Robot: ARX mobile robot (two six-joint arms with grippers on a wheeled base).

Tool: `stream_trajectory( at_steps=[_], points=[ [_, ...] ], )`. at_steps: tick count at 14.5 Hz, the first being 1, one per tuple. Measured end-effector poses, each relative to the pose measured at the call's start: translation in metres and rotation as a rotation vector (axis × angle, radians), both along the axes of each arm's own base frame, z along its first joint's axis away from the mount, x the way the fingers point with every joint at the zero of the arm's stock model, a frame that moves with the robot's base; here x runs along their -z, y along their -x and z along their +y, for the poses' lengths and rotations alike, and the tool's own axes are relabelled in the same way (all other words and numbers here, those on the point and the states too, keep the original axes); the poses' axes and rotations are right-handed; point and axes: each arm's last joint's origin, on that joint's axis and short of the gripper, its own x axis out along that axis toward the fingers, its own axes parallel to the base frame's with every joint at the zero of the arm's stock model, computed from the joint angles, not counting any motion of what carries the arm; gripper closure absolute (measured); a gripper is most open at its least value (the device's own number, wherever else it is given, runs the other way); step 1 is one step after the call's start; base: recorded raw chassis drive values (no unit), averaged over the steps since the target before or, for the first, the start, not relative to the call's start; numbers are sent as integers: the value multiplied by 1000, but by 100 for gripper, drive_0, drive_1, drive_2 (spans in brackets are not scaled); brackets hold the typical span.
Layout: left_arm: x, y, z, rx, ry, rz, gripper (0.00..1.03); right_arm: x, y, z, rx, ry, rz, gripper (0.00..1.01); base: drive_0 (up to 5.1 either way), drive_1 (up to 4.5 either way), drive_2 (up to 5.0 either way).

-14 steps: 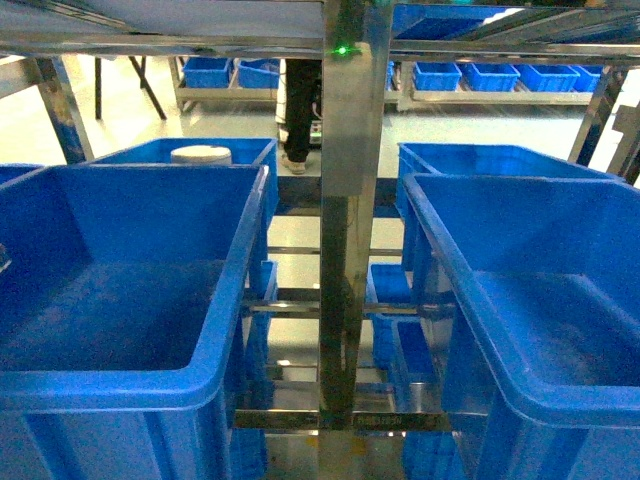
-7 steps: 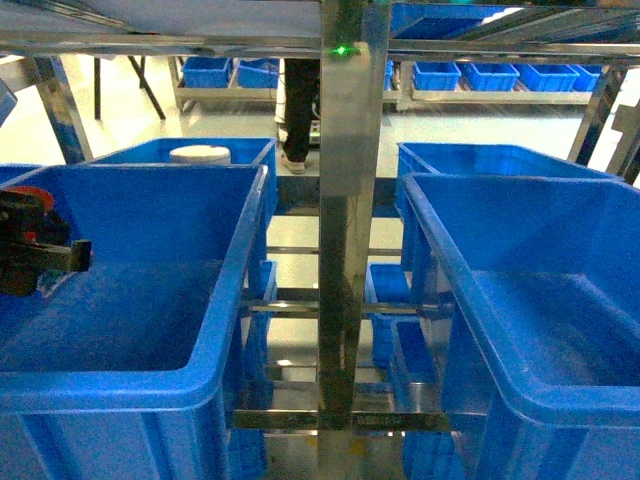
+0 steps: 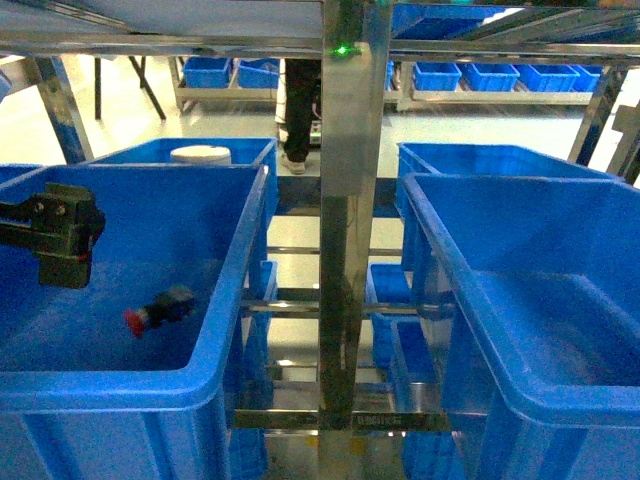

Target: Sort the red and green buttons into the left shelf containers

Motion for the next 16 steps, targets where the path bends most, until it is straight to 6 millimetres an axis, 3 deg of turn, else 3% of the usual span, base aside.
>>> stream_trajectory(
  at_steps=[7, 11, 14, 16],
  points=[
    [-19, 49, 13, 41, 134, -124, 5, 0, 0, 0, 0, 0, 0, 3, 0, 0, 0],
    [-38, 109, 16, 44, 183, -373, 5, 0, 0, 0, 0, 0, 0, 3, 0, 0, 0],
    [-39, 162, 17, -1, 187, -493, 5, 0, 0, 0, 0, 0, 0, 3, 0, 0, 0],
    [-55, 180, 18, 11, 238, -644, 5, 0, 0, 0, 0, 0, 0, 3, 0, 0, 0]
  ],
)
